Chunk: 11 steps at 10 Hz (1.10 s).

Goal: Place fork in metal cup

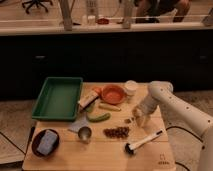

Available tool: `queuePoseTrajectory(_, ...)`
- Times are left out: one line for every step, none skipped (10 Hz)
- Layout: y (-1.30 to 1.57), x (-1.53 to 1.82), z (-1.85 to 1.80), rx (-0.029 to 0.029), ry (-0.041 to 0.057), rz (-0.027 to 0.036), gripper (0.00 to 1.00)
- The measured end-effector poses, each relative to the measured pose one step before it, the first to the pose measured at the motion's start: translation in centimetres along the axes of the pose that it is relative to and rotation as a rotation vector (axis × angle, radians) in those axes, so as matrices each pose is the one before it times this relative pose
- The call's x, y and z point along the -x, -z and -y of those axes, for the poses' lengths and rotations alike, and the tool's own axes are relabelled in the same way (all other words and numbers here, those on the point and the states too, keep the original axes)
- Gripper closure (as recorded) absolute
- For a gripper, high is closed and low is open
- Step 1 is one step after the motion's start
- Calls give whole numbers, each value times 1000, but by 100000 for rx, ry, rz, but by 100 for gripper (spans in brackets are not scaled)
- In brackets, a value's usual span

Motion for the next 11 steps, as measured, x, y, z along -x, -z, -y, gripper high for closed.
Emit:
queuePoseTrajectory(28,-10,11,80,54,-76,63)
queuePoseTrajectory(249,130,116,-172,413,-38,75)
queuePoseTrajectory(182,155,52,265,319,-60,85)
queuePoseTrajectory(69,-85,-112,377,-17,-277,94)
queuePoseTrajectory(131,-146,-3,-29,-79,-371,99)
queuePoseTrajectory(-44,-67,-164,433,-230,344,100)
queuePoseTrajectory(-168,18,16,360,138,283,100)
queuePoseTrajectory(-217,-136,116,-44,-415,620,100)
queuePoseTrajectory(27,-1,-223,417,292,-195,100)
queuePoseTrajectory(142,86,-4,408,362,-263,100)
queuePoseTrajectory(61,-44,-33,76,-64,-35,100)
